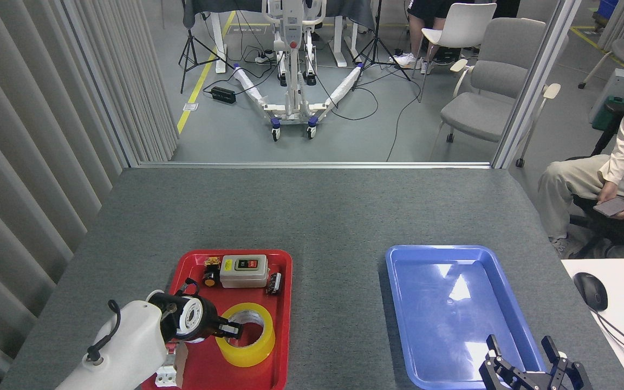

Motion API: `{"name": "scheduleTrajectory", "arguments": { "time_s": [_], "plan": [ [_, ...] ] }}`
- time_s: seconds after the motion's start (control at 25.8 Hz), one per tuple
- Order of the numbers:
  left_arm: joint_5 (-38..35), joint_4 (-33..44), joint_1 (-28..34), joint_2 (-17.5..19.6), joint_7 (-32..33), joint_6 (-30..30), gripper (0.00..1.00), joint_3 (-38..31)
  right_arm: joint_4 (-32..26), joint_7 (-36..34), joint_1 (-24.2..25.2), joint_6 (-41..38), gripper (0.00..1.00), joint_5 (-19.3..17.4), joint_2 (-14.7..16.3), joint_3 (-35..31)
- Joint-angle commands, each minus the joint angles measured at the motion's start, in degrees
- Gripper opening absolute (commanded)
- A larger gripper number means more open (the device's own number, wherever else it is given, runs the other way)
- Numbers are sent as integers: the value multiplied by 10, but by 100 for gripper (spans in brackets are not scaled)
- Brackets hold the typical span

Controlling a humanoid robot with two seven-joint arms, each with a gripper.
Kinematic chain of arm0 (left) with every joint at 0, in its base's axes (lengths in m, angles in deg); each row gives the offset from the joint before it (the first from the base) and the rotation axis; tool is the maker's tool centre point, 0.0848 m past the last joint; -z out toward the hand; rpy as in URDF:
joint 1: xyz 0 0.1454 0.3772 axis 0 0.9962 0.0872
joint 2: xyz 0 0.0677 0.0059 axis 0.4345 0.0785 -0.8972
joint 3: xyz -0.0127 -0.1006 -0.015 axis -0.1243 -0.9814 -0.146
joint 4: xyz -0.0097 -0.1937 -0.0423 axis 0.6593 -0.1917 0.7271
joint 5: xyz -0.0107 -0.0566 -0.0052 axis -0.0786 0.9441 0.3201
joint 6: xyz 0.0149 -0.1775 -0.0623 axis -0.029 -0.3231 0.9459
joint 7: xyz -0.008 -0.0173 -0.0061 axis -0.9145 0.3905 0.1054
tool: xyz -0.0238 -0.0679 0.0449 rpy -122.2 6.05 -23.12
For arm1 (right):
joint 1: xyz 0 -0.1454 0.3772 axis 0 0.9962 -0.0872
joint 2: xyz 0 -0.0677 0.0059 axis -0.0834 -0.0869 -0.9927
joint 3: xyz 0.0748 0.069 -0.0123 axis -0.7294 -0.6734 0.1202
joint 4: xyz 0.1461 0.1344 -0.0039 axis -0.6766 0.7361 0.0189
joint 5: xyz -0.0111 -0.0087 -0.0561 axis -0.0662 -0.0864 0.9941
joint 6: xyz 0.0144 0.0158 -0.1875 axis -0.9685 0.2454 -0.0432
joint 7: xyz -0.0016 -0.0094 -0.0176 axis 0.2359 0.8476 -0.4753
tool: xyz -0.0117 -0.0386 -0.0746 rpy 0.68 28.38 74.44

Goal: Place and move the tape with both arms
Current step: 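Lower the left gripper and grasp the yellow tape roll, then lift the tape roll and carry it toward the blue tray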

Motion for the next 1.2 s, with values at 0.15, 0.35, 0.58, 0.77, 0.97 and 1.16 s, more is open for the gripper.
{"name": "scheduleTrajectory", "arguments": {
  "time_s": [0.15, 0.35, 0.58, 0.77, 0.97, 1.16],
  "plan": [
    [13, 146, 74, 67, -77, 178, 0, -153, -1, 0, 1, -3, 100, 0, 0, 1],
    [105, 119, 99, 80, -285, 395, 0, -207, -1, 1, 1, -4, 100, 0, 0, 1],
    [111, 27, 34, 73, -486, 529, 0, -202, -1, 0, -4, -5, 100, 0, 2, 0],
    [103, -2, 17, 45, -508, 529, 0, -174, -2, -1, -11, -14, 100, -5, 14, 1],
    [111, -7, 16, 6, -531, 529, 0, -103, -4, -5, -58, -86, 100, -49, 42, 41],
    [104, -10, 10, -32, -550, 529, 0, -60, 13, -18, -88, -194, 100, -60, 73, 47]
  ]
}}
